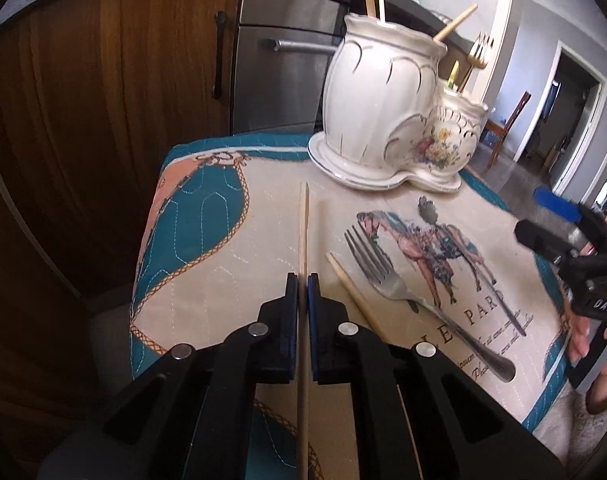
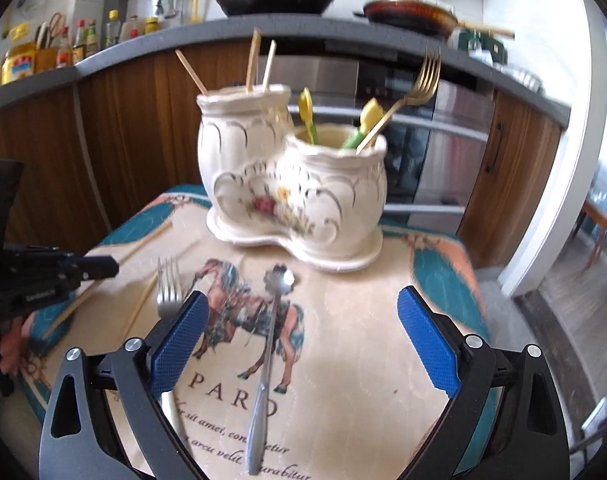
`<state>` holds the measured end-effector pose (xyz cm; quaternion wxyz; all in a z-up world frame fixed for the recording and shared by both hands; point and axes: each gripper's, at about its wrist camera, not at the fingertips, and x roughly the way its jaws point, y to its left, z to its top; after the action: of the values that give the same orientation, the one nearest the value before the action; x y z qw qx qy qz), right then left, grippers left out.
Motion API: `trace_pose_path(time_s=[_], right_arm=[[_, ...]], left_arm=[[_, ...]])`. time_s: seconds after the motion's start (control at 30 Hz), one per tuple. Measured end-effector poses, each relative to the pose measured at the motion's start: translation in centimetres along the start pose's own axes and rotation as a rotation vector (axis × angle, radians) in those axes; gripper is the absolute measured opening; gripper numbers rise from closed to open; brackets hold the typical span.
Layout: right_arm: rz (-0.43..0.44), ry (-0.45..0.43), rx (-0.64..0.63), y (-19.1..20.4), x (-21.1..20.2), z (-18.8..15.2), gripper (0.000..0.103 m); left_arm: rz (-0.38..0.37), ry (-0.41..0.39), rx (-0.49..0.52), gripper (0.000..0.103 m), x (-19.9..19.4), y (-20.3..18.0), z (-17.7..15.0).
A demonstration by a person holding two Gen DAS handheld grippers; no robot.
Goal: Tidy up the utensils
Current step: 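Grasp the silver spoon by its handle with the right gripper while the left gripper holds the chopstick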
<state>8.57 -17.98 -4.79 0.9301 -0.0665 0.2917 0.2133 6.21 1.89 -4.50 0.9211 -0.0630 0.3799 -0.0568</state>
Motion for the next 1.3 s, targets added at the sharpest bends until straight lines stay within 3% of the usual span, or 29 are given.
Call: trace_pose_path(time_s=[0.2,0.5,0.87,1.0,1.3], right_arm=[[0.013,0.114,-0.004,1.0,2.2,-1.0,0.067],[-0.023,0.210,-0.054,2.7,4.6,-1.7,0.037],[0.058,0.250,0.020,1.8,6.1,-1.0,0.017],[0.092,0.243,0.064,1.0,6.1,-1.0,0.004],[0.111,0.185,0.104,0.5,4.9,-1.1,0.004]], left_arm=[[-0.013,-0.078,-0.004,0.005,-1.0,-0.3,0.2],[-0.016,-0.084,0.010,0.005,-1.0,-0.4,0.1],[-0.026,-0.081,0.020,0.005,-0.9,-0.5,0.1],[-0.025,-0.088,0.030,0.005,-0.9,-0.6,0.0],[-0.035,-0.100,0.029,0.005,-1.1,-0.5,0.1]])
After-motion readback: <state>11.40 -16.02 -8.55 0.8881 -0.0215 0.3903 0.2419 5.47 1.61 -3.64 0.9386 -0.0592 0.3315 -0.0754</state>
